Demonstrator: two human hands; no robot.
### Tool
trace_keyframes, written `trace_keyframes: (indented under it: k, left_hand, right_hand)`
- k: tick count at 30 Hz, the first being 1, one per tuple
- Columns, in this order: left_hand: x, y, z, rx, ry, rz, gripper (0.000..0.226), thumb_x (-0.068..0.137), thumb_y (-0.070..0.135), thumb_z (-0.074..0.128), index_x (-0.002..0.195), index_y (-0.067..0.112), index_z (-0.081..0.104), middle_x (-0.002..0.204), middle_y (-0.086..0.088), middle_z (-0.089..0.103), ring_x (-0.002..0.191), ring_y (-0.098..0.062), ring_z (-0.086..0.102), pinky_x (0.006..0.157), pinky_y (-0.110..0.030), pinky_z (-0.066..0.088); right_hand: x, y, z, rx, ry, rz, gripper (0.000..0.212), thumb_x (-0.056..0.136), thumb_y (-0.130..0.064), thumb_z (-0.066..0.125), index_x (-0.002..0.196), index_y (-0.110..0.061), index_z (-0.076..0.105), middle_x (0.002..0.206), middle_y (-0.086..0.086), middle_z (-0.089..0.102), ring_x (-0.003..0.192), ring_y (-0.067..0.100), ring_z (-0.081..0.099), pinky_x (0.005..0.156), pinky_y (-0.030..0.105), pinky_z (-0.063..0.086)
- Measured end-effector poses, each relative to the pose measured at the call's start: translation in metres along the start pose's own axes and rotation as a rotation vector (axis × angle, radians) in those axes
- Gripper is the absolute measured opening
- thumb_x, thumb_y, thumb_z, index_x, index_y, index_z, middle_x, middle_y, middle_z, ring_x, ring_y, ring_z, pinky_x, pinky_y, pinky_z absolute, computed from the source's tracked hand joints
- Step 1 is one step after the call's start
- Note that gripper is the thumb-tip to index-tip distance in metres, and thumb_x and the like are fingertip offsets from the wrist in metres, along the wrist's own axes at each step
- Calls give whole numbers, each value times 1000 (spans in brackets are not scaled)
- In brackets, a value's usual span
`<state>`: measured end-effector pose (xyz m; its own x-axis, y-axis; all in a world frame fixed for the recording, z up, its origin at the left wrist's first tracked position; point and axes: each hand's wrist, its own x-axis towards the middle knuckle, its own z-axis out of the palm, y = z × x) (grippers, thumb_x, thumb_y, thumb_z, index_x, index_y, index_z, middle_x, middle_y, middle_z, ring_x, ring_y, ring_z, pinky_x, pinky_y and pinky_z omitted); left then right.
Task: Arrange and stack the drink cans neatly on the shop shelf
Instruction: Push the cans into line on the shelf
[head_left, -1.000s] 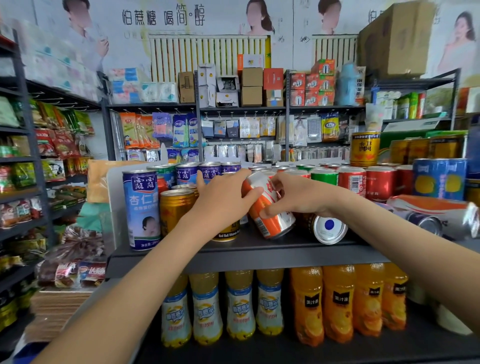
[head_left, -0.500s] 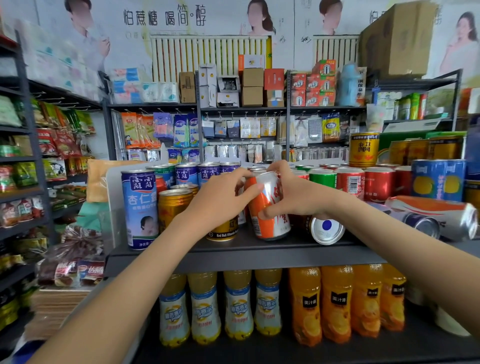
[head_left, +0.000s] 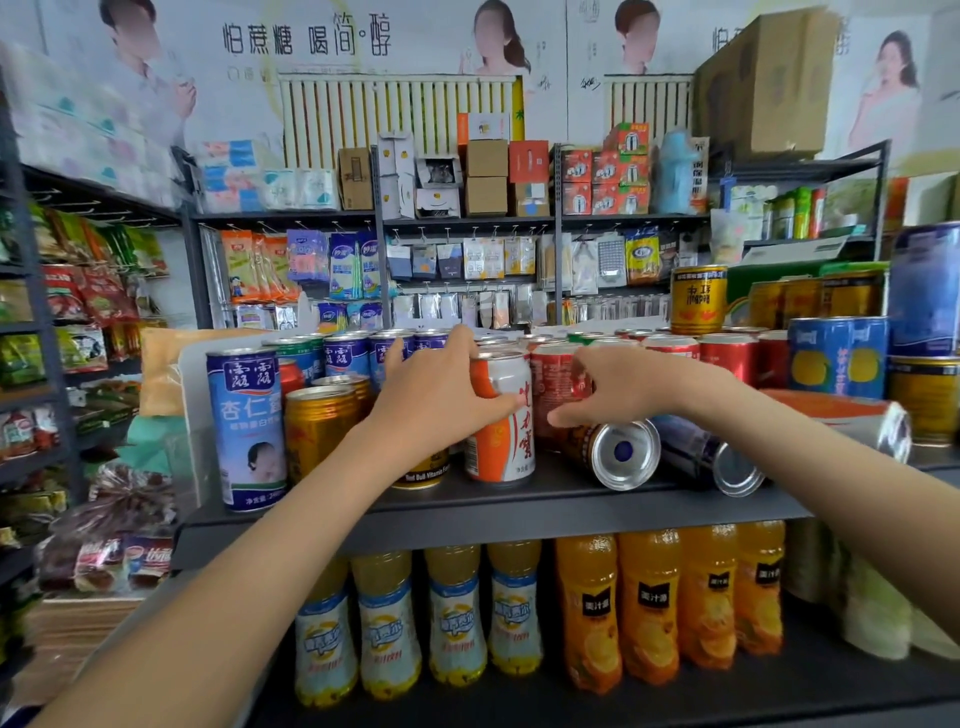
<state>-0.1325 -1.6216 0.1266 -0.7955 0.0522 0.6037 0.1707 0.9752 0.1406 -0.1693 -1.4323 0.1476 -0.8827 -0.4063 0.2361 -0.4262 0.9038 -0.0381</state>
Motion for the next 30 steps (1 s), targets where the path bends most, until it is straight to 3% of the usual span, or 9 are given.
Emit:
trace_keyframes:
  k: [3,4,7,9,12,14,20,25,30]
  left_hand:
    - [5,0,-2,79,5,-18,57,76,72,51,106,26,38,91,8,61,106,-20,56,112,-47,13]
    - [6,-1,-3,115,10,-23,56,76,73,50,105,26,38,88,8,58,107,-20,54,111,-48,12]
    - [7,-3,-2,156,19,-26,56,76,71,49,113,30,40,96,6,58,117,-22,45,111,-50,10]
    - [8,-3,-1,168,7,-15,58,78,69,47,123,33,39,107,4,60,122,-23,42,111,-49,10]
    - [9,-4,1,176,-31,-5,62,80,70,45,130,34,38,121,5,59,123,-23,45,111,-48,11]
    - [9,-7,1,145,-46,-4,60,80,70,45,128,35,39,126,7,57,121,-20,47,110,-46,10]
    - [7,-8,1,113,-57,6,61,81,69,44,131,35,39,129,8,55,121,-19,48,110,-45,14]
    - [6,-10,2,93,-50,14,59,82,68,45,131,36,39,127,10,56,120,-17,48,110,-44,13]
    - [9,-8,-1,123,-79,19,57,83,66,45,131,36,38,126,11,58,120,-16,49,111,-44,10]
  right_hand:
    - [-3,-2,12,-67,6,41,67,84,-65,50,119,-8,49,88,0,53,86,17,51,70,30,46]
    - [-3,-3,14,-92,8,53,71,83,-66,49,123,-8,48,89,2,52,94,20,51,76,33,48]
    - [-3,-6,17,-121,-57,99,92,80,-69,54,144,-8,29,120,10,57,115,29,52,92,38,47]
    - [-3,-7,16,-95,-101,99,92,78,-62,61,144,-7,27,112,7,60,101,24,57,85,34,48]
    - [-5,-6,14,3,-131,60,77,78,-46,68,133,-6,33,86,3,56,74,17,55,67,29,48]
    - [-6,-3,14,91,-115,50,67,77,-40,68,126,-7,37,80,1,53,67,14,52,60,26,45]
    - [-15,6,8,339,32,-36,79,79,-39,66,144,-24,23,93,-10,51,79,5,54,61,18,44]
    - [-15,14,18,583,113,21,61,75,-31,76,121,-17,39,101,0,59,87,12,60,72,30,55]
    - [-11,16,27,685,113,28,63,73,-35,80,115,-20,36,94,-12,52,82,0,53,57,14,42]
